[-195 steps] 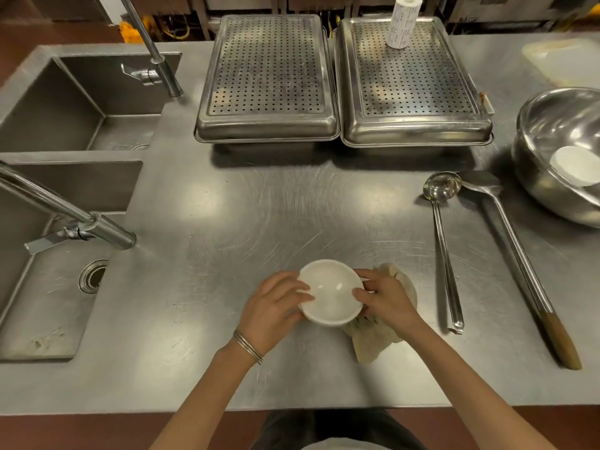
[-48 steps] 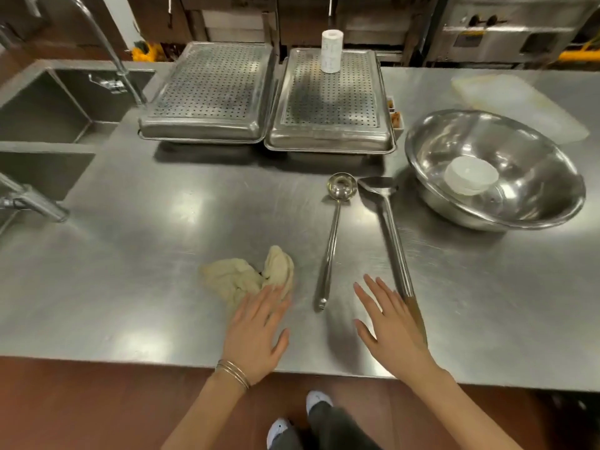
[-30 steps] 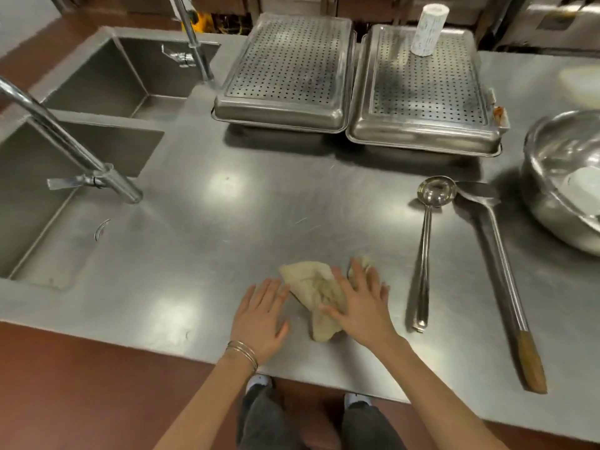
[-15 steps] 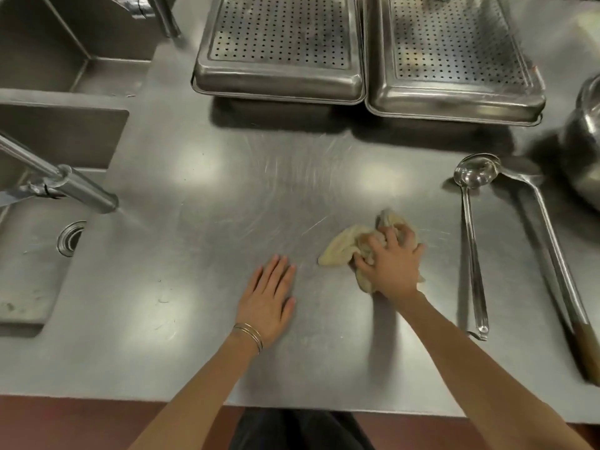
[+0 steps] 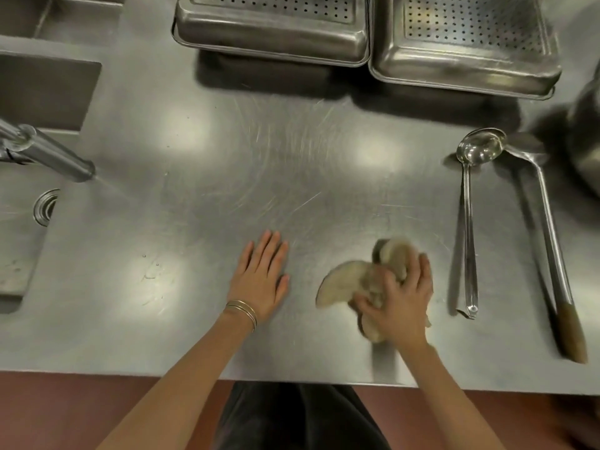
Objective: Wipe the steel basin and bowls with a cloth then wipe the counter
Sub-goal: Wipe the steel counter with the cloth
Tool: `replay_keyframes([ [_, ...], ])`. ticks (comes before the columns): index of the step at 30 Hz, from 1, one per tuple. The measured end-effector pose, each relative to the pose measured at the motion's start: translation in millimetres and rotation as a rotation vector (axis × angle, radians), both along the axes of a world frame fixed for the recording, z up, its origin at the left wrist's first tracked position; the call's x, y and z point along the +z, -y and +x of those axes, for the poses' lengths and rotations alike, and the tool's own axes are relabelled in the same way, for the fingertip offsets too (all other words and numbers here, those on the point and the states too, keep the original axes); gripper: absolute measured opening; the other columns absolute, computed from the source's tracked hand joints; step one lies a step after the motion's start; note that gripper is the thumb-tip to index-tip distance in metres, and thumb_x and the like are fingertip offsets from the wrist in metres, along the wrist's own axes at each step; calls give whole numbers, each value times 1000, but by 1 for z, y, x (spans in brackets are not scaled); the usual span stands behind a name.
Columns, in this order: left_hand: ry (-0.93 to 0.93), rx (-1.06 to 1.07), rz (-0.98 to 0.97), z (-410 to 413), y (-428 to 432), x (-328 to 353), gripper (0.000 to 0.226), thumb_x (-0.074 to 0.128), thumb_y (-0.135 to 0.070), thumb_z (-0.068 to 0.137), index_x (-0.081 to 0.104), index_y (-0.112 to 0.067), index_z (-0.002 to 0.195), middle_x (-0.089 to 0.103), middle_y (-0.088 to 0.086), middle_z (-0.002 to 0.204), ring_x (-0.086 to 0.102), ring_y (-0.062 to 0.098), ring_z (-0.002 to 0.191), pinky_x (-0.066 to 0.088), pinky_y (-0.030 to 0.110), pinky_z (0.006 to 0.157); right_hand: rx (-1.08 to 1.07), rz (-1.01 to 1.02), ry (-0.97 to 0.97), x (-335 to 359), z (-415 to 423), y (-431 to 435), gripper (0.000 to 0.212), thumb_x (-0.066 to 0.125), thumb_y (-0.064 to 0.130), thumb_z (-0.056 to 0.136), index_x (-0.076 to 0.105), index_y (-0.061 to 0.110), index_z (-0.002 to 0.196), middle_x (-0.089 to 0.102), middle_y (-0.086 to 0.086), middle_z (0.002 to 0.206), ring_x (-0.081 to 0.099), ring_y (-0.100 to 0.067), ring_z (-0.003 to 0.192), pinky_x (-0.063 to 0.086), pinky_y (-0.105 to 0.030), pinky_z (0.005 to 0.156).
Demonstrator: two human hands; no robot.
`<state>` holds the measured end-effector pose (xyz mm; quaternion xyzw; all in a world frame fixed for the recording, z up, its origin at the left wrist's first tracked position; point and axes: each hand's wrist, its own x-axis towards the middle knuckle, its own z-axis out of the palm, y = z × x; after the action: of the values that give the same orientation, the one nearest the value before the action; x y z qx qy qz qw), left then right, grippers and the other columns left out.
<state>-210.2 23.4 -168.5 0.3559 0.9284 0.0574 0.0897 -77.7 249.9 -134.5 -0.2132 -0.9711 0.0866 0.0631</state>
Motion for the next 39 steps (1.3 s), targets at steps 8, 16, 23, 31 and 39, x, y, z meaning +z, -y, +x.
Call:
replay_keyframes([
  [8, -13, -8, 14, -1, 2, 1, 60, 26, -37, 92, 28, -8, 144, 24, 12, 152, 13, 24, 142, 8, 43, 115, -63, -50, 24, 1, -39, 16, 51, 53, 45, 67, 61, 18, 109, 43, -16, 135, 38, -44, 122, 42, -53, 86],
  [16, -25, -25, 54, 35, -21, 11, 58, 25, -37, 94, 27, -7, 144, 24, 11, 152, 14, 26, 142, 9, 47, 113, -88, -29, 55, 5, 70, -38, 41, 50, 45, 72, 53, 25, 107, 44, -21, 136, 33, -47, 125, 40, -60, 91],
  [23, -1, -36, 6, 51, -30, 2, 59, 22, -40, 95, 23, -7, 144, 22, 11, 153, 13, 25, 142, 9, 47, 114, -201, -63, 58, 9, 48, -64, 47, 46, 45, 67, 60, 19, 103, 42, -17, 138, 29, -42, 127, 38, -60, 92],
  [31, 44, -30, 18, 52, -29, 5, 60, 9, -42, 98, 24, -7, 144, 22, 10, 153, 14, 26, 142, 10, 47, 114, -131, -60, 53, 4, 83, 1, 52, 49, 66, 77, 63, 18, 90, 45, -14, 135, 35, -42, 124, 40, -55, 87],
  [39, 30, -21, 14, 52, -32, 4, 60, 10, -43, 98, 22, -9, 145, 20, 9, 154, 12, 24, 142, 9, 46, 114, -272, -91, 95, 9, -34, -98, 63, 45, 64, 71, 56, 24, 119, 40, 1, 145, 27, -34, 130, 34, -51, 97],
])
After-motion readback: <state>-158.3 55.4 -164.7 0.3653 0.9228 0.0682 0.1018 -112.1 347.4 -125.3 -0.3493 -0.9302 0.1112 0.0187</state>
